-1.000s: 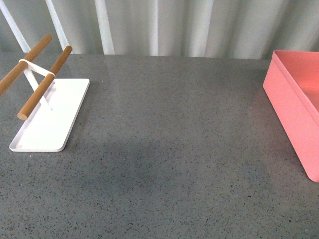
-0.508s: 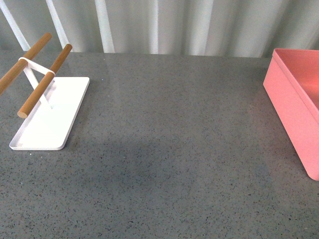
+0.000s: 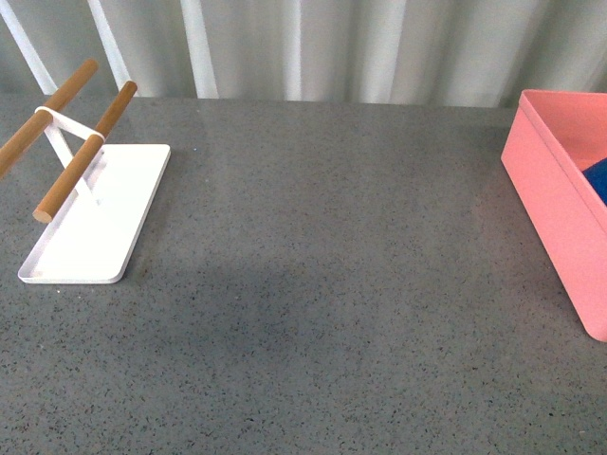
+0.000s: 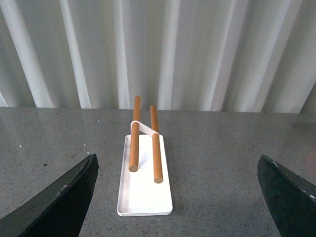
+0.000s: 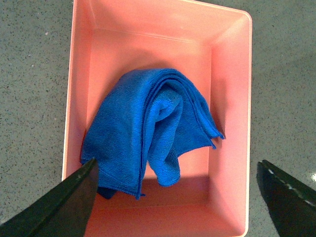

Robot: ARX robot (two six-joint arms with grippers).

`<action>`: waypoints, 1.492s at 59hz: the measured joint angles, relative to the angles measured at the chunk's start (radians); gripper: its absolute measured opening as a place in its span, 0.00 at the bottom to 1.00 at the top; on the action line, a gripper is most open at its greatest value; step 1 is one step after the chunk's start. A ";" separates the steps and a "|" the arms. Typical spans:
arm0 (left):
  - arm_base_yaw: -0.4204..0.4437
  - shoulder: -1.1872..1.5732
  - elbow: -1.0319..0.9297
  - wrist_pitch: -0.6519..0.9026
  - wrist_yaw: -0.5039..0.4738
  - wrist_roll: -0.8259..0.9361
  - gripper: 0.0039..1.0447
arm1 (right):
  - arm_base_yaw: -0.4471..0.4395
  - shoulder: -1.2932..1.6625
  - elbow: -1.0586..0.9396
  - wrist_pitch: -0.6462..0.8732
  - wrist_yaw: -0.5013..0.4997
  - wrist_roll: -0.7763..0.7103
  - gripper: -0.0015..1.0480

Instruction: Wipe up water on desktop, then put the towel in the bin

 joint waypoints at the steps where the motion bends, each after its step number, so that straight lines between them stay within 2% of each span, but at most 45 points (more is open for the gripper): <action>1: 0.000 0.000 0.000 0.000 0.000 0.000 0.94 | 0.000 0.000 0.000 0.000 0.000 0.001 0.94; 18: 0.000 0.000 0.000 0.000 0.000 0.000 0.94 | -0.001 0.000 -0.003 0.005 -0.004 0.005 0.93; 20: 0.000 0.000 0.000 0.000 0.000 0.000 0.94 | -0.008 -0.016 -0.045 0.097 -0.050 0.030 0.90; 22: 0.000 0.000 0.000 0.000 0.000 0.001 0.94 | -0.009 -0.061 -0.181 0.356 -0.169 0.092 0.83; 24: 0.000 0.000 0.000 0.000 -0.002 0.000 0.94 | -0.009 -0.092 -0.279 0.529 -0.233 0.127 0.78; 25: 0.000 0.000 0.000 0.000 -0.003 0.000 0.94 | -0.009 -0.103 -0.310 0.581 -0.243 0.139 0.76; 27: 0.000 0.000 0.000 0.000 -0.001 0.001 0.94 | -0.003 -0.143 -0.440 0.810 -0.257 0.178 0.70; 28: 0.000 0.000 0.000 0.000 0.000 0.001 0.94 | -0.001 -0.152 -0.470 0.866 -0.258 0.185 0.68; 30: 0.000 0.000 0.000 0.000 0.000 0.001 0.94 | 0.007 -0.183 -0.579 1.085 -0.258 0.204 0.61; 33: 0.000 0.000 0.000 0.000 0.000 0.001 0.94 | 0.021 -0.248 -0.719 1.335 -0.253 0.222 0.48; 36: 0.000 0.000 0.000 0.000 0.000 0.001 0.94 | 0.031 -0.296 -0.792 1.423 -0.248 0.229 0.39; 49: 0.000 0.000 0.000 0.000 0.000 0.001 0.94 | 0.064 -0.430 -1.011 1.492 -0.216 0.232 0.03; 59: 0.000 0.000 0.000 0.000 0.000 0.001 0.94 | 0.088 -0.558 -1.142 1.501 -0.193 0.237 0.03; 62: 0.000 0.000 0.000 0.000 0.000 0.001 0.94 | 0.122 -0.596 -1.175 1.497 -0.142 0.237 0.03; 65: 0.000 0.000 0.000 0.000 0.000 0.001 0.94 | 0.142 -0.639 -1.210 1.486 -0.140 0.237 0.03; 88: 0.000 0.000 0.000 0.000 0.000 0.001 0.94 | 0.147 -0.883 -1.334 1.365 -0.132 0.241 0.03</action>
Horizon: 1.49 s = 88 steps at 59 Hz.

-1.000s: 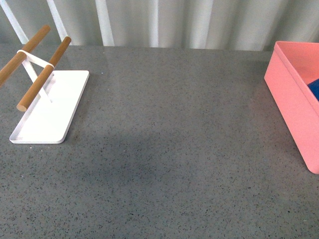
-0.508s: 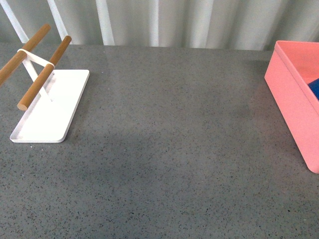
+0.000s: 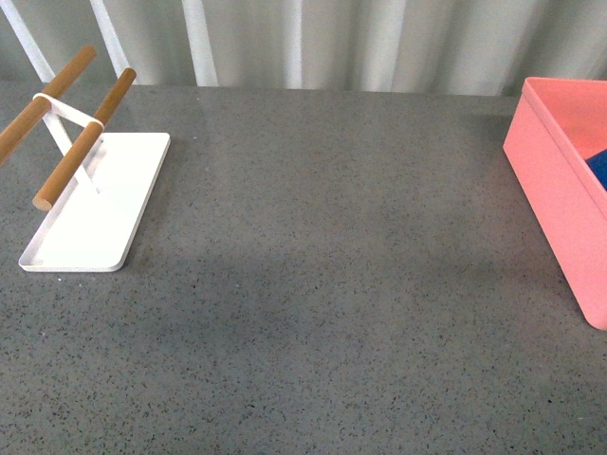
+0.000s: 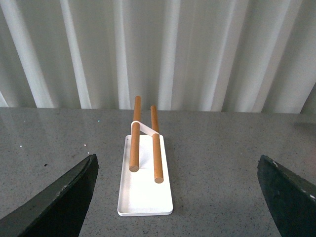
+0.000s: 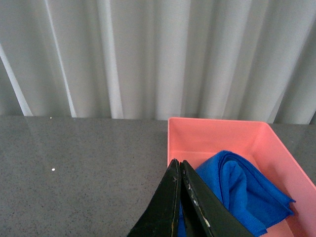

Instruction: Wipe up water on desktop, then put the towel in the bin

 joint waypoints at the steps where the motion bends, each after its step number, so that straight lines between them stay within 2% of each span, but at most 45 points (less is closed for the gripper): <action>1: 0.000 0.000 0.000 0.000 0.000 0.000 0.94 | 0.000 -0.012 -0.003 -0.008 0.000 0.000 0.03; 9: 0.000 0.000 0.000 0.000 0.000 0.000 0.94 | 0.000 -0.035 -0.048 0.020 0.000 0.000 0.03; 52: 0.000 0.000 0.000 0.000 0.000 0.000 0.94 | 0.000 -0.499 -0.058 -0.402 0.004 0.007 0.03; 88: 0.000 0.000 0.000 0.000 0.000 0.000 0.94 | 0.000 -0.687 -0.058 -0.589 0.005 0.010 0.03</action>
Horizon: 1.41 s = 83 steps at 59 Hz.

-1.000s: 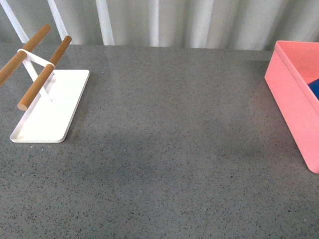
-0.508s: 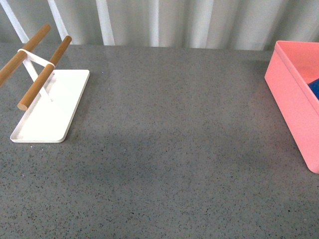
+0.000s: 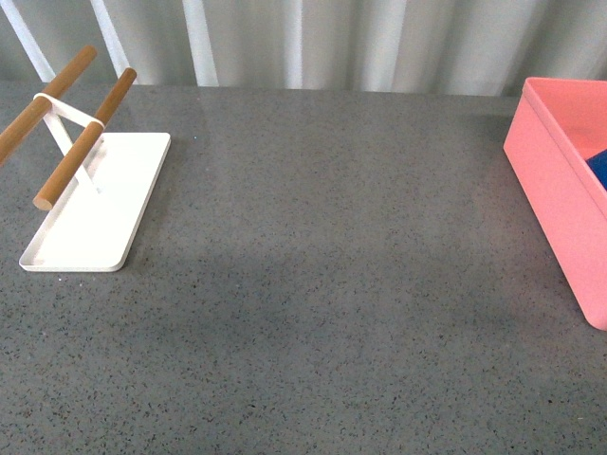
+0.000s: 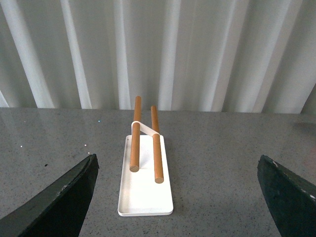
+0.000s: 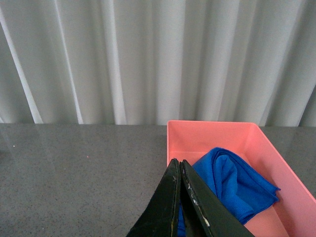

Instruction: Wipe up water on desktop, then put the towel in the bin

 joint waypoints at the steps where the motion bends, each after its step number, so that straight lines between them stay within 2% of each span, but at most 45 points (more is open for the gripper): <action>1: 0.000 0.000 0.000 0.000 0.000 0.000 0.94 | 0.000 -0.011 0.000 -0.011 0.000 0.000 0.03; 6: 0.000 0.000 0.000 0.000 -0.001 0.000 0.94 | 0.000 -0.132 0.000 -0.162 0.002 0.000 0.03; 24: 0.000 -0.001 0.000 0.000 0.000 0.000 0.94 | 0.000 -0.163 0.000 -0.169 0.003 0.000 0.03; 39: 0.000 -0.001 0.000 0.000 0.000 0.000 0.94 | 0.000 -0.163 0.000 -0.169 0.003 0.000 0.47; 46: 0.000 -0.001 0.000 0.000 0.000 0.000 0.94 | 0.000 -0.163 0.000 -0.169 0.003 0.000 0.74; 53: 0.000 -0.001 0.000 0.000 0.000 0.000 0.94 | 0.000 -0.163 0.000 -0.169 0.003 0.002 0.95; 58: 0.000 -0.001 0.000 0.000 0.000 0.000 0.94 | 0.000 -0.163 0.000 -0.169 0.003 0.002 0.93; 83: 0.000 -0.001 0.000 0.000 0.000 0.000 0.94 | 0.000 -0.163 0.000 -0.169 0.003 0.002 0.93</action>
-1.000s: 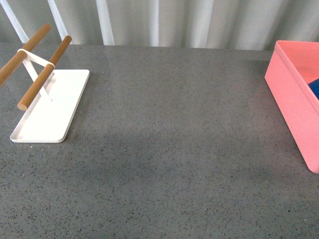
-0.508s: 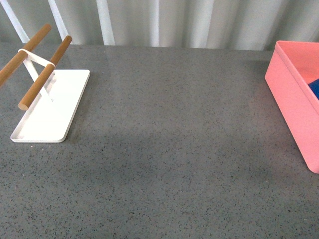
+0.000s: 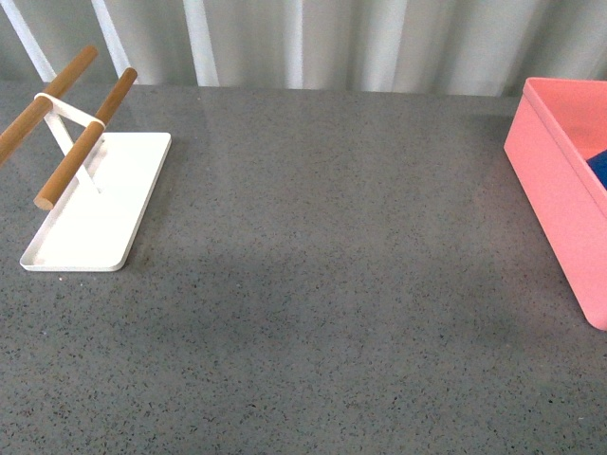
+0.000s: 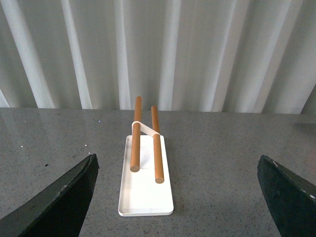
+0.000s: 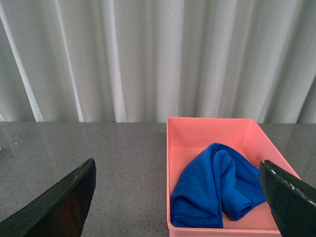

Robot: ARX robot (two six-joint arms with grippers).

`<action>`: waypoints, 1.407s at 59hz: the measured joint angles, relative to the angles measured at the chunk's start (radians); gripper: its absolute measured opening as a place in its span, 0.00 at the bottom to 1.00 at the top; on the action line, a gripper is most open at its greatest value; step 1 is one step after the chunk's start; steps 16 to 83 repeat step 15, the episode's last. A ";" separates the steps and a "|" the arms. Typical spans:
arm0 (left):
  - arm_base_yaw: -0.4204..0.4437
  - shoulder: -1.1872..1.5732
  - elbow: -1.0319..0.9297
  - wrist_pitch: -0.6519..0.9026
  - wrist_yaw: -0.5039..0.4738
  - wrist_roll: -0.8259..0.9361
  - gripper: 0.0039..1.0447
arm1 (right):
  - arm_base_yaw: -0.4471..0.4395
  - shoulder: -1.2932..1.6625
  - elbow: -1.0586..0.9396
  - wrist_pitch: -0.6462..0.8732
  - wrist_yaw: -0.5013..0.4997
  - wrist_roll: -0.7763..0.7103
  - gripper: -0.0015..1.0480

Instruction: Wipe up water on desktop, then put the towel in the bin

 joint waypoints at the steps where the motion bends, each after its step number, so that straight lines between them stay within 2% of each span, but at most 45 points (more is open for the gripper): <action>1: 0.000 0.000 0.000 0.000 0.000 0.000 0.94 | 0.000 0.000 0.000 0.000 0.000 0.000 0.93; 83: 0.000 0.000 0.000 0.000 0.000 0.000 0.94 | 0.000 0.000 0.000 0.000 0.000 0.000 0.93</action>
